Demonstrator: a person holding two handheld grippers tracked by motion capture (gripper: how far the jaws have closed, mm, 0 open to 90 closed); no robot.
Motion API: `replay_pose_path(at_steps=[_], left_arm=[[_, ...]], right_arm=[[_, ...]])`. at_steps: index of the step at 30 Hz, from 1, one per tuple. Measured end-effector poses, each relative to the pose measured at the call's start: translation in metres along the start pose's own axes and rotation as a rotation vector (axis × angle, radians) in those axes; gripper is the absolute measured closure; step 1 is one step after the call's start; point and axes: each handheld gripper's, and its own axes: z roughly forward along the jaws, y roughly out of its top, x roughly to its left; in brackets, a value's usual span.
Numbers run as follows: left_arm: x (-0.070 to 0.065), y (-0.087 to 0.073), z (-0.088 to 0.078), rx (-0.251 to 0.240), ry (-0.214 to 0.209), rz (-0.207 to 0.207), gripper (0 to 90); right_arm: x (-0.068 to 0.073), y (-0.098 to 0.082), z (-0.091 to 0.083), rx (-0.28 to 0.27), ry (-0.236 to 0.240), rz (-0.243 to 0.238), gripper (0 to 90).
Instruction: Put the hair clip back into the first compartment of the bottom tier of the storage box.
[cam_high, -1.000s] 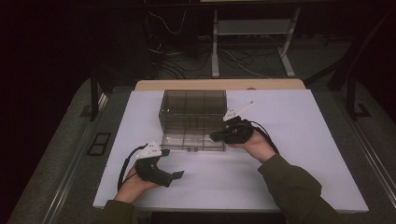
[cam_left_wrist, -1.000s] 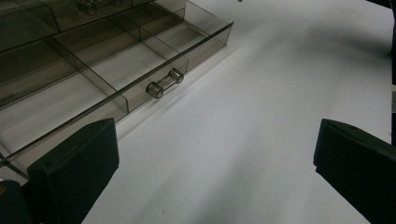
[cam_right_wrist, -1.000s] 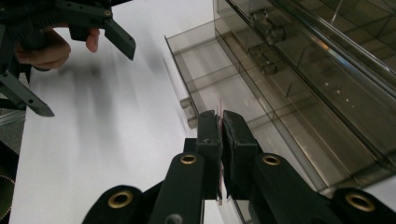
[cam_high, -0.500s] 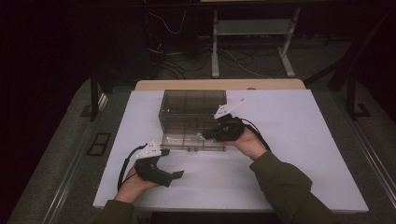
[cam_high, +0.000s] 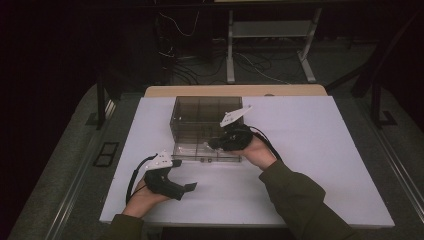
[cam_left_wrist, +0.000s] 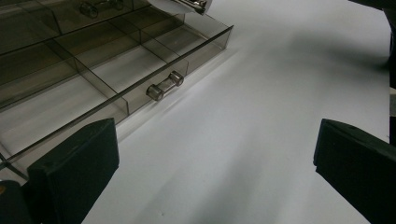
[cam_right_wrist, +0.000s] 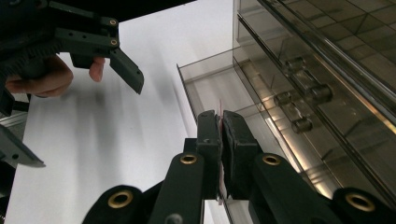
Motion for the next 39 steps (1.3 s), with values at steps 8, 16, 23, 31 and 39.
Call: replay_pose_path(at_steps=[8, 16, 23, 31, 39], left_arm=[[0.0, 0.0, 0.0, 0.001, -0.003, 0.002, 0.0], [0.0, 0.0, 0.0, 0.005, -0.003, 0.004, 0.0], [0.0, 0.0, 0.0, 0.007, -0.004, 0.008, 0.0], [0.0, 0.0, 0.0, 0.01, -0.005, 0.014, 0.0], [0.0, 0.0, 0.0, 0.005, -0.007, 0.008, 0.0]], right_arm=[[0.001, 0.008, 0.01, 0.005, 0.002, -0.018, 85.0], [0.002, 0.017, 0.023, 0.011, 0.004, -0.035, 85.0], [0.001, 0.023, 0.034, 0.015, -0.002, -0.042, 85.0], [-0.001, 0.026, 0.05, 0.017, -0.006, -0.031, 85.0], [0.0, 0.027, 0.069, 0.025, -0.005, -0.028, 85.0]])
